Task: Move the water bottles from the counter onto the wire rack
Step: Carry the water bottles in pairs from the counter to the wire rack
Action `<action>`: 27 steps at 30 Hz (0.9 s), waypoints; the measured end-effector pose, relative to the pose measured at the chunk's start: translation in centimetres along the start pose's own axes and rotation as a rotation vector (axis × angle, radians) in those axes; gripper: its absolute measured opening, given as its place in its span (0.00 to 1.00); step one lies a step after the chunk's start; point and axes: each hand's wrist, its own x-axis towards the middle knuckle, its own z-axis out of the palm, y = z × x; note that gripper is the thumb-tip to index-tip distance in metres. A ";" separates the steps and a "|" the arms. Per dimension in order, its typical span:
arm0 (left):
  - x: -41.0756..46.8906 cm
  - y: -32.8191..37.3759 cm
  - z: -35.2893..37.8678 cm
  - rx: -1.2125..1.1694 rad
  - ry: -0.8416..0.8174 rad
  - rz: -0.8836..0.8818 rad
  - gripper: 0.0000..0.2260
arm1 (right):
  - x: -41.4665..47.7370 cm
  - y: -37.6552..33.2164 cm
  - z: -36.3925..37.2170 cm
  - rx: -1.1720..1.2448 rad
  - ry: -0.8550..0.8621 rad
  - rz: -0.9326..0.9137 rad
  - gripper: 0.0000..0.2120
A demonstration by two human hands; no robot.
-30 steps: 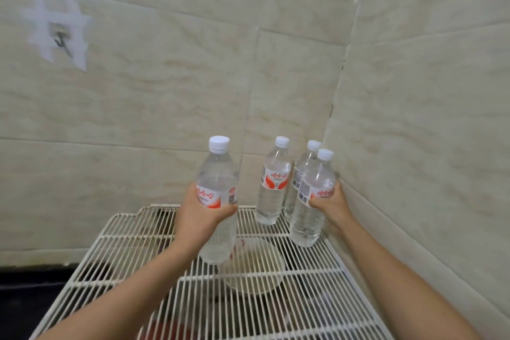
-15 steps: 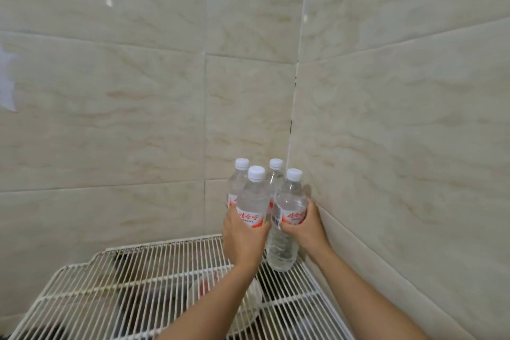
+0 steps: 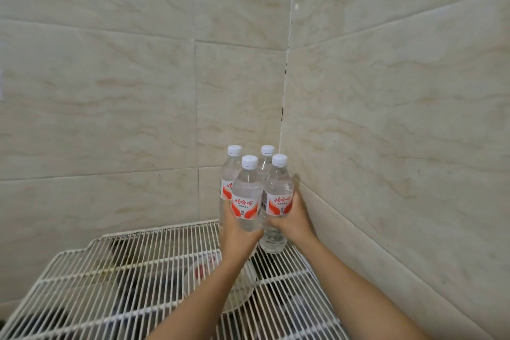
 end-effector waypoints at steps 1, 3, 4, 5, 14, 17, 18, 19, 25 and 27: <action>0.0 -0.4 -0.3 0.003 -0.035 0.017 0.36 | -0.3 -0.1 0.1 -0.025 0.012 0.009 0.46; 0.0 -0.9 -0.7 0.040 -0.053 0.011 0.34 | -0.8 -0.1 0.3 -0.062 0.053 0.029 0.45; -0.2 -1.1 -0.6 0.051 -0.029 -0.001 0.34 | -1.1 -0.2 0.4 -0.074 0.076 0.037 0.43; -0.4 -1.2 -0.3 0.061 0.021 -0.022 0.33 | -1.4 -0.3 0.5 -0.084 0.096 0.045 0.40; -0.7 -1.4 2.1 0.245 0.336 -0.208 0.39 | -1.9 -1.4 0.2 -0.126 0.073 0.090 0.41; -0.8 -1.6 1.8 0.247 0.294 -0.196 0.39 | -2.7 -1.2 0.4 -0.072 0.074 0.071 0.44; -0.9 -1.5 1.6 0.243 0.282 -0.202 0.40 | -3.1 -1.0 0.7 -0.062 0.105 0.048 0.45; -1.1 -1.5 1.3 0.252 0.268 -0.210 0.41 | -3.7 -1.0 1.0 -0.089 0.163 0.017 0.45; -3.1 -1.5 -3.5 0.424 0.274 -0.242 0.44 | -7.5 -2.3 4.6 -0.668 0.337 -0.489 0.31; -4.1 -1.5 -6.6 0.479 0.324 -0.233 0.43 | -8.7 -3.0 7.0 -0.670 0.246 -0.559 0.30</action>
